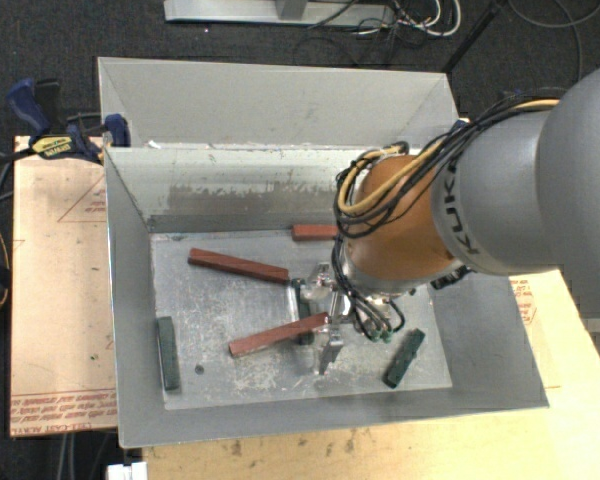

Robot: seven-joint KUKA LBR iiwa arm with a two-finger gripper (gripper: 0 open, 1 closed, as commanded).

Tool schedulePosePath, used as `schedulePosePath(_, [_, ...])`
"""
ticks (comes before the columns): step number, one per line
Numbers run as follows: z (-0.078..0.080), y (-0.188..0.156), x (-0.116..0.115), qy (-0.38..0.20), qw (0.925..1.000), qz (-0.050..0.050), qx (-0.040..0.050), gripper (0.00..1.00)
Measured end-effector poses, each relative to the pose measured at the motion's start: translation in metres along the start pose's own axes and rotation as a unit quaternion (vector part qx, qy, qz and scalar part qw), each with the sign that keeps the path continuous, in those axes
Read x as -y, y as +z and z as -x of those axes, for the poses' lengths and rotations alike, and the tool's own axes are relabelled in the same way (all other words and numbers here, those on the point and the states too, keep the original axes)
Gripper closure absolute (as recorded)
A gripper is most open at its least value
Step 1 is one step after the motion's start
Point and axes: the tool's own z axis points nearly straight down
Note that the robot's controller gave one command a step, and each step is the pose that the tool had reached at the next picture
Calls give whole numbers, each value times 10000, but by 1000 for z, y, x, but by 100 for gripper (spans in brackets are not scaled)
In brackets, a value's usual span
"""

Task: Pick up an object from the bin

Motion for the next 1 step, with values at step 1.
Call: schedulePosePath(1, [6,18,-31,-26,9999,33,104,0])
